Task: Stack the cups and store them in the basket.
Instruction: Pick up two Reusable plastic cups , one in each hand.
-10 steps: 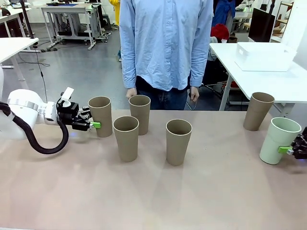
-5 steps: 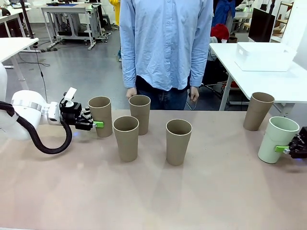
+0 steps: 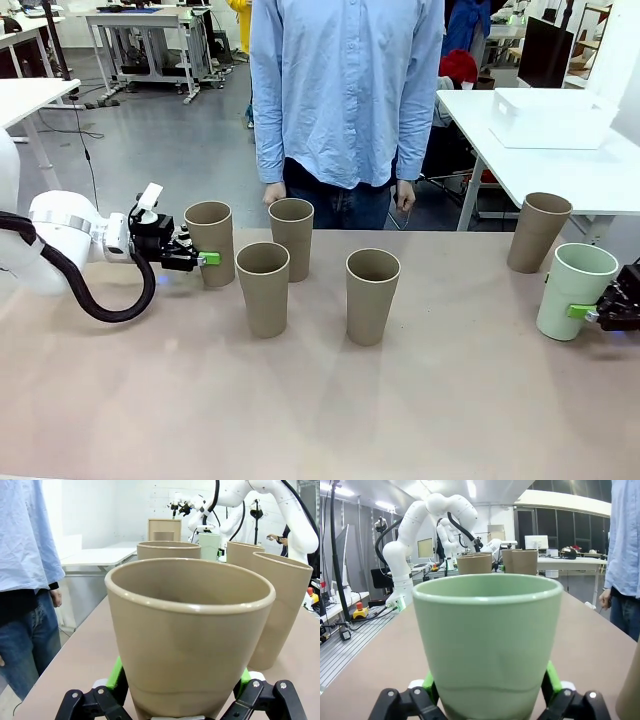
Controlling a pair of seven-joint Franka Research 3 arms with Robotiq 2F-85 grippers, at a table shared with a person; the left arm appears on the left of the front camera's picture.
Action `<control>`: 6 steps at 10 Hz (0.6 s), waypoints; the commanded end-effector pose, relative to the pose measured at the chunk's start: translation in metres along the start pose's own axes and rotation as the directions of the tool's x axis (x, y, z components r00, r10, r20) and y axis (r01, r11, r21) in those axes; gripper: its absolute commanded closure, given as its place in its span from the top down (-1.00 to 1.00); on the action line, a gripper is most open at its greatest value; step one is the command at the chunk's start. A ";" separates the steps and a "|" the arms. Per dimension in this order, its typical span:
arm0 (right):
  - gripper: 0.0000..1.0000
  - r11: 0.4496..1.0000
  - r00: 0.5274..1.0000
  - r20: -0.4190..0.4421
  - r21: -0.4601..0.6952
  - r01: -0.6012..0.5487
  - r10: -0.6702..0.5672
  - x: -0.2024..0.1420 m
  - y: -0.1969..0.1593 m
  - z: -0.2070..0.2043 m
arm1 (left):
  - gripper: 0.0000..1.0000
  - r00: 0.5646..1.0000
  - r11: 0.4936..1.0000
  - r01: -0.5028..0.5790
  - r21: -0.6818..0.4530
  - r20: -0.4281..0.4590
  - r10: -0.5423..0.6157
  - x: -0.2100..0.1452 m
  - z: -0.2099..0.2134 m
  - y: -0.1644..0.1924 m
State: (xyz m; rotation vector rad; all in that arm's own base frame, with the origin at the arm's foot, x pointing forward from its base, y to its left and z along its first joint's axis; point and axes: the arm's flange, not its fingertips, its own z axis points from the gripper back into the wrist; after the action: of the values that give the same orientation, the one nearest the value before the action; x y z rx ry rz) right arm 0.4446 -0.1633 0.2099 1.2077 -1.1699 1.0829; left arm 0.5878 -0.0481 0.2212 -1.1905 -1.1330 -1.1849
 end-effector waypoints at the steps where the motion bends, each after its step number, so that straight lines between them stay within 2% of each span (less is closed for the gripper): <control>1: 1.00 1.000 1.000 0.006 -0.016 0.016 -0.016 0.001 0.003 -0.004 | 1.00 0.999 1.000 -0.022 0.000 0.028 0.022 0.004 -0.010 0.002; 6: 1.00 1.000 1.000 0.014 0.000 0.014 -0.014 -0.001 0.000 -0.005 | 1.00 1.000 1.000 -0.002 -0.004 0.031 0.002 0.006 -0.011 0.000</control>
State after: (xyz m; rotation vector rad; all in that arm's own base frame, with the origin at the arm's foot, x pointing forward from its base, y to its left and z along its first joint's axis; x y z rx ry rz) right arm 0.4436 -0.1629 0.2082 1.2146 -1.1691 1.0776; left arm 0.5876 -0.0578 0.2214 -1.2085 -1.1283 -1.1857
